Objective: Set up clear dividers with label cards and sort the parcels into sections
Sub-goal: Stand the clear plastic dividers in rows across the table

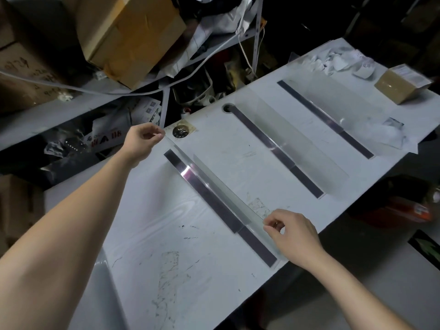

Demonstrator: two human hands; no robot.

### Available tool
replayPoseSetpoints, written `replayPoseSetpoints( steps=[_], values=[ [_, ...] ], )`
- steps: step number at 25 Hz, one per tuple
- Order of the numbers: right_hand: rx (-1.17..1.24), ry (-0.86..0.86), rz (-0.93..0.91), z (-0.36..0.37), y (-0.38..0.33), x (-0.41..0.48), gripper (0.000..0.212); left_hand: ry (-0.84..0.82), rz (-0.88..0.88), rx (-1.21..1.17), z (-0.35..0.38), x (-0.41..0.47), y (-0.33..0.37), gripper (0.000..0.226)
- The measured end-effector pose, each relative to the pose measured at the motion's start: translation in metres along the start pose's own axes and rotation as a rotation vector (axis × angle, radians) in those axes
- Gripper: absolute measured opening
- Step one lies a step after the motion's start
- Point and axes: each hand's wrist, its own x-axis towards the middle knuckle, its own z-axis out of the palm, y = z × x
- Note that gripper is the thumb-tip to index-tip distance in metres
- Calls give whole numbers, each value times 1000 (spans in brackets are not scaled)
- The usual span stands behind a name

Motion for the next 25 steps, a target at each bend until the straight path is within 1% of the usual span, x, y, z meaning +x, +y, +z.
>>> replayPoseSetpoints(
  steps=[6,9,16,21,25],
  values=[
    [2,40,39,8,-7,4,9,-82,22,11,13,44,3,6],
    [33,61,82,13,-14,2,9,-129,31,24,15,60,-2,10],
    [76,111,132,36,-29,-2,7,-164,54,-26,19,93,-17,5],
    [113,128,136,42,-32,-8,6,-212,71,-95,23,96,-20,11],
    [169,147,153,44,-32,-10,8,-276,0,-158,20,97,-21,19]
  ],
)
